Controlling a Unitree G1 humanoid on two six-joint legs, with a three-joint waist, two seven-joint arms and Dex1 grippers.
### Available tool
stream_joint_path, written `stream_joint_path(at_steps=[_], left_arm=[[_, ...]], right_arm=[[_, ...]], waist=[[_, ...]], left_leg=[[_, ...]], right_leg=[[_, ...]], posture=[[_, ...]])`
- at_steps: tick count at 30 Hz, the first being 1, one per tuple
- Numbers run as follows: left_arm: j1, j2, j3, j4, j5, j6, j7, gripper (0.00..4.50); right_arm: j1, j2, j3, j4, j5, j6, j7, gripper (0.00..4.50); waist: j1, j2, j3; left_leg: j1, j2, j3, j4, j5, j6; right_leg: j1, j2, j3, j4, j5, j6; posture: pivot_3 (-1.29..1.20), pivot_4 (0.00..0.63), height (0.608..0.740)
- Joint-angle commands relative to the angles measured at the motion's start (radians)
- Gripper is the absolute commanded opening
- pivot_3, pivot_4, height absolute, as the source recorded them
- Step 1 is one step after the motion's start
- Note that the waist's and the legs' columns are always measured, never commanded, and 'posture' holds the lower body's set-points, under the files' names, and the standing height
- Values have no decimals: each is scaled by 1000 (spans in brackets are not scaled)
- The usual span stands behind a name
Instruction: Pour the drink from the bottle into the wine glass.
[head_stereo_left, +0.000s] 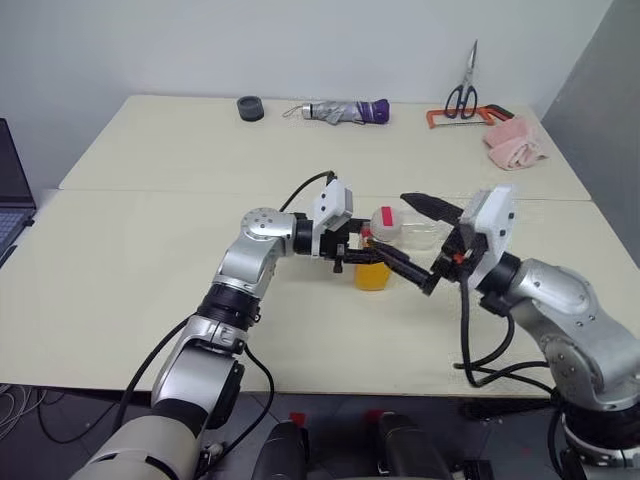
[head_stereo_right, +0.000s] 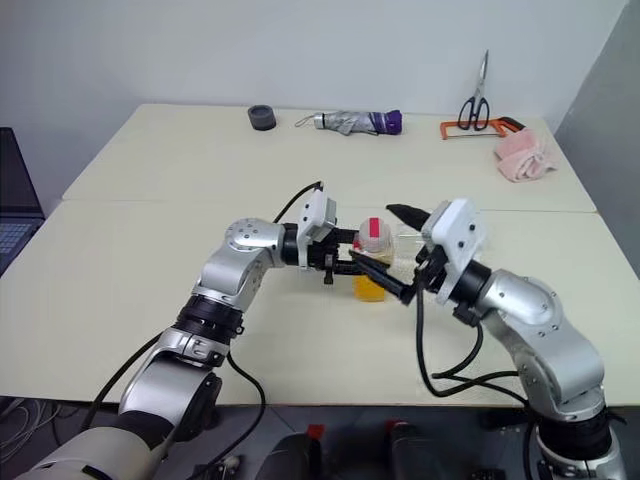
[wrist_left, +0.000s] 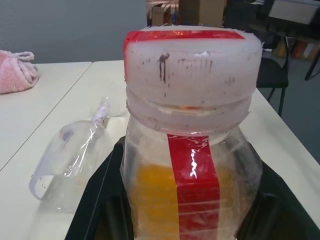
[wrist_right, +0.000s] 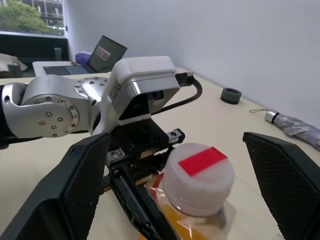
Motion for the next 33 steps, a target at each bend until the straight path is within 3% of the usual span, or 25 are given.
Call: stream_joint_path(at_steps=[1, 13, 33], left_arm=[[-44, -9, 16, -15, -16, -18, -5, 1904], [-43, -15, 14, -15, -16, -20, -6, 1904], [-42, -9, 17, -1, -14, -31, -7, 1904]], right_arm=[[-24, 31, 29, -14, -76, -23, -79, 4500], [-37, 56, 23, 65, -170, -65, -106, 4500], [13, 49, -44, 6, -87, -13, -96, 4500]], waist=[[1, 0, 0], [1, 0, 0], [1, 0, 0]], left_leg=[[0, 0, 0, 0, 0, 0], [0, 0, 0, 0, 0, 0], [0, 0, 0, 0, 0, 0]], right_leg=[[0, 0, 0, 0, 0, 0], [0, 0, 0, 0, 0, 0], [0, 0, 0, 0, 0, 0]], posture=[[0, 150, 740], [0, 150, 740], [0, 150, 740]])
